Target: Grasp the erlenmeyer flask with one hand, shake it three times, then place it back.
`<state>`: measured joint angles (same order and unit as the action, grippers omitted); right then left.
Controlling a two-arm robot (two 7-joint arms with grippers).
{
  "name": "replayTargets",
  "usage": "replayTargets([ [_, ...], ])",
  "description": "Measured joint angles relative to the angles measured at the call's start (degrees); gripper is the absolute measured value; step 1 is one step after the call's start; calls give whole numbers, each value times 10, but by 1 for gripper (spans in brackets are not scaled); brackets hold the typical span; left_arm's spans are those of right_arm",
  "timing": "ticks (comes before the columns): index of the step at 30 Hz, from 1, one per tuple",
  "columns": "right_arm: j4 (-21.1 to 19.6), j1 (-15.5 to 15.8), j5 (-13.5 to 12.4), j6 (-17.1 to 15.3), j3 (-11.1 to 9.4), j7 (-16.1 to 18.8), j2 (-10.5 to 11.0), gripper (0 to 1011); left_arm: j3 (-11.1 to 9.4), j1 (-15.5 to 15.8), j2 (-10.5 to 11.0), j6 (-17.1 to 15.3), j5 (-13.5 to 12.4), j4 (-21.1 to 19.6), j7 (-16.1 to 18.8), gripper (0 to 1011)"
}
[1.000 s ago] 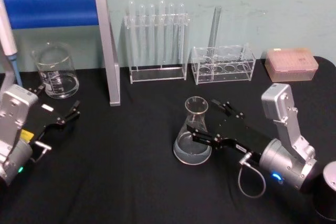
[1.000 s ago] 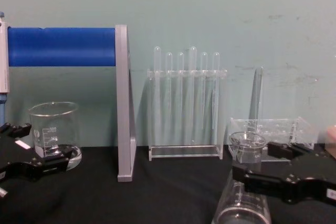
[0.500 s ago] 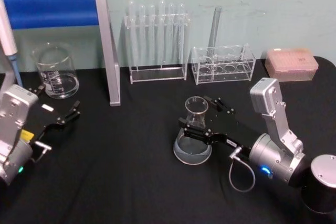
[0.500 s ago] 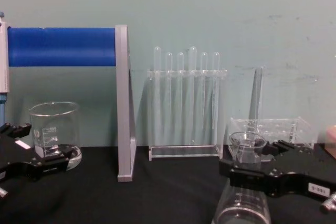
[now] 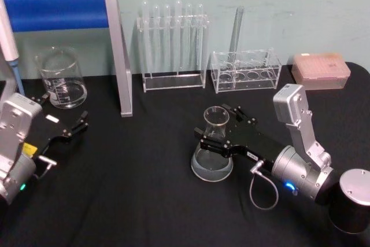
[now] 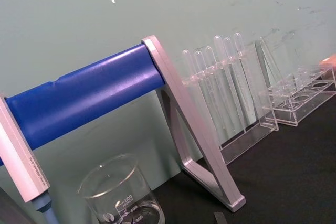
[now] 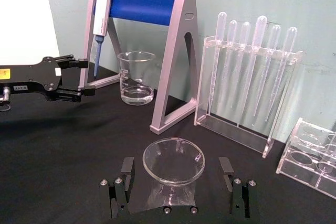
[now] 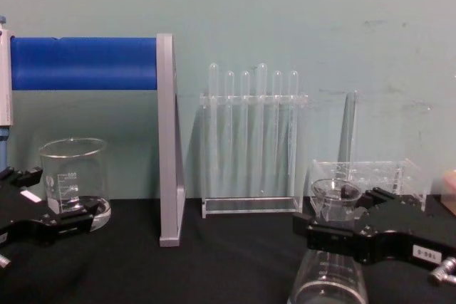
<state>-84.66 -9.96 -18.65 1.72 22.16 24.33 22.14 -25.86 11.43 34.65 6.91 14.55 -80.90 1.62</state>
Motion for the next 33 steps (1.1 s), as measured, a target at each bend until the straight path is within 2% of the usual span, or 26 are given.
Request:
replayTargets([
  [16, 0, 1, 3, -1, 0, 1, 0, 1002, 0, 0, 0, 0, 0, 0, 0, 1001],
  [21, 0, 1, 3, -1, 0, 0, 0, 902, 0, 0, 0, 0, 0, 0, 0, 1001],
  [22, 0, 1, 2, -1, 0, 0, 0, 857, 0, 0, 0, 0, 0, 0, 0, 1001],
  [23, 0, 1, 2, -1, 0, 0, 0, 857, 0, 0, 0, 0, 0, 0, 0, 1001],
  [33, 0, 1, 2, 0, 0, 0, 0, 531, 0, 0, 0, 0, 0, 0, 0, 1001],
])
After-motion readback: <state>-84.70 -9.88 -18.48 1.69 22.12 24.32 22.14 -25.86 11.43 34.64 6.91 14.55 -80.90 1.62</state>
